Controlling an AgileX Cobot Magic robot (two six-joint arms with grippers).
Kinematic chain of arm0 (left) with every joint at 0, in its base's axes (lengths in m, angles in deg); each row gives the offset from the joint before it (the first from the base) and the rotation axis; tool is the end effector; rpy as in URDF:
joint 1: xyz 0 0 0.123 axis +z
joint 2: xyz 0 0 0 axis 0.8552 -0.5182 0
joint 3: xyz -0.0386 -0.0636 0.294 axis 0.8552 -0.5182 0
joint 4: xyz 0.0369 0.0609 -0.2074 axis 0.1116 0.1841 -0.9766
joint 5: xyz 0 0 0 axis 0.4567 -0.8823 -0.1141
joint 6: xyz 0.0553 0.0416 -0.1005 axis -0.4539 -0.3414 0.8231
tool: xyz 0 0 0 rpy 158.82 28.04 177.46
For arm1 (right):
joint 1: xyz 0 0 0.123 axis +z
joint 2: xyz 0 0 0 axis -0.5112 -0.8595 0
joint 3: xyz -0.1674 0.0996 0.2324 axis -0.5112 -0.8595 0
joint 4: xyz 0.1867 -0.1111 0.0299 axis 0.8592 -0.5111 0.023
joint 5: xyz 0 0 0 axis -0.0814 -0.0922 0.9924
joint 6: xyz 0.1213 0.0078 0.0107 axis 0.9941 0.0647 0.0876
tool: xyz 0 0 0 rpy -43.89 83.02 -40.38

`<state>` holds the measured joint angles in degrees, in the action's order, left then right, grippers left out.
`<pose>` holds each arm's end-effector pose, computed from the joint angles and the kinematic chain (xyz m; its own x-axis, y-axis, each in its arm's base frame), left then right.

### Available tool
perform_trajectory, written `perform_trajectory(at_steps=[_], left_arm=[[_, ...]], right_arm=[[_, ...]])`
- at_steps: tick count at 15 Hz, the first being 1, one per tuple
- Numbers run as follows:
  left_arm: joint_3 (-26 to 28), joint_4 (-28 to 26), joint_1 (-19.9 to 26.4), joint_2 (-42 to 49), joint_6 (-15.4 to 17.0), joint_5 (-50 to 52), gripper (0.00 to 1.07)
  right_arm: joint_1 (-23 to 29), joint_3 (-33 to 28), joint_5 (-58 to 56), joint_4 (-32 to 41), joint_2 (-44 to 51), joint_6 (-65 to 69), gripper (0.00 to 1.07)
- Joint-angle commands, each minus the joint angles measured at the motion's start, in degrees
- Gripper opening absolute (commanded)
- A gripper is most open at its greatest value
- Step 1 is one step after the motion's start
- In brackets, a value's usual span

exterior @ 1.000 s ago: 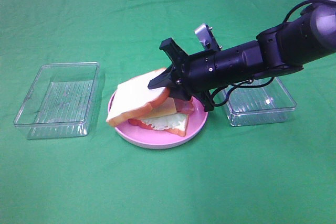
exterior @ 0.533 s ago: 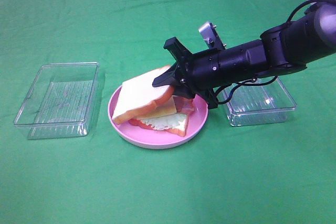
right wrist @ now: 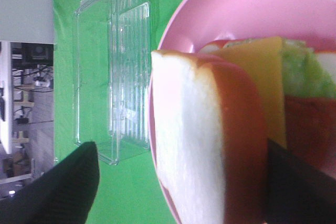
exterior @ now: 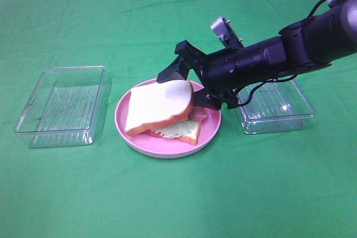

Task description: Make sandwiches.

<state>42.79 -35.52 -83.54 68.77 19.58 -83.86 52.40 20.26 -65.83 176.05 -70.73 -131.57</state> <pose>-0.0255 0.0047 0.2484 -0.3929 0.2052 -0.8964 0.4698 0.8827 -0.0039 0.3365 0.2016 0.1583 -0.9374 0.2450 -0.2476 -0.0179 0.6760 0.7367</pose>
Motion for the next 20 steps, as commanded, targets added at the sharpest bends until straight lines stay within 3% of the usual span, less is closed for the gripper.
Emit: perform_trajectory(at_steps=[1,3,5,8,14,16,17,20], left_arm=[[-0.11,0.23,-0.29,1.26,0.34,0.46,0.81],[-0.11,0.23,-0.29,1.26,0.34,0.46,0.81],[-0.11,0.23,-0.29,1.26,0.34,0.46,0.81],[-0.11,0.23,-0.29,1.26,0.34,0.46,0.81],[-0.11,0.23,-0.29,1.26,0.34,0.46,0.81],[-0.11,0.23,-0.29,1.26,0.34,0.46,0.81],[-0.11,0.23,-0.29,1.26,0.34,0.46,0.81],[-0.11,0.23,-0.29,1.26,0.34,0.46,0.81]], right_arm=[[-0.11,0.40,3.55,-6.59,4.01,3.44,0.74],[-0.11,0.40,8.14,-15.58,7.22,9.80,0.74],[-0.11,0.40,13.46,-33.17,11.52,21.60,0.74],[-0.11,0.40,11.69,-45.32,15.01,26.36,0.74],[-0.11,0.40,-7.39,-71.79,31.34,36.15,0.74],[-0.11,0.40,-14.04,-77.12,35.64,39.65,0.74],[-0.11,0.34,-20.74,-83.19,41.60,43.60,0.74],[-0.11,0.23,-28.88,-86.63,50.59,44.58,0.74]])
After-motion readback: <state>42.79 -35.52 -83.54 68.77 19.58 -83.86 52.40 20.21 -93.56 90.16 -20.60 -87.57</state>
